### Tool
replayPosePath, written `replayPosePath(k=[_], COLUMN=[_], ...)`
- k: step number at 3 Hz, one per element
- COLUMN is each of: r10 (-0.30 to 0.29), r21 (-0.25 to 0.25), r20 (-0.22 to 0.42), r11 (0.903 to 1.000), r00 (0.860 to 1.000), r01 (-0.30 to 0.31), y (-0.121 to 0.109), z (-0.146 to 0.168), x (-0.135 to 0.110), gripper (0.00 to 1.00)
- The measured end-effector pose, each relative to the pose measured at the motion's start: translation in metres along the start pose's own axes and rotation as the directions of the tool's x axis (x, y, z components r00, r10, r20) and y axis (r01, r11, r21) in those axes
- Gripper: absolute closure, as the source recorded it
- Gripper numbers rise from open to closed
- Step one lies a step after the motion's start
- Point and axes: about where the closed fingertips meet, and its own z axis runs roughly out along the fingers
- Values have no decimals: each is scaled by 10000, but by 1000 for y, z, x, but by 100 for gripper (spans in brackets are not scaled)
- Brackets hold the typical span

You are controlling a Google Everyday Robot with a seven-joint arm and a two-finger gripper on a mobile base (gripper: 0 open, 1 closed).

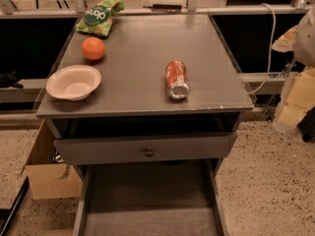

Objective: Place coke can into middle drawer

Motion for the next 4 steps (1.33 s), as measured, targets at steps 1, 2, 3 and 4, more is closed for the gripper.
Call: replayPosePath(k=[1, 2, 3, 4], r10=[0, -255, -1242, -2002], r21=[0, 212, 308, 366], r20=[0, -203, -667, -958], r11=[10000, 9994, 9915, 9782], r00=[10000, 9995, 9900, 9751], r01=[0, 259, 1265, 2045], y=[0, -5, -26, -39], z=[0, -1, 6, 12], x=[0, -3, -29, -53], gripper=[0, 0, 0, 0])
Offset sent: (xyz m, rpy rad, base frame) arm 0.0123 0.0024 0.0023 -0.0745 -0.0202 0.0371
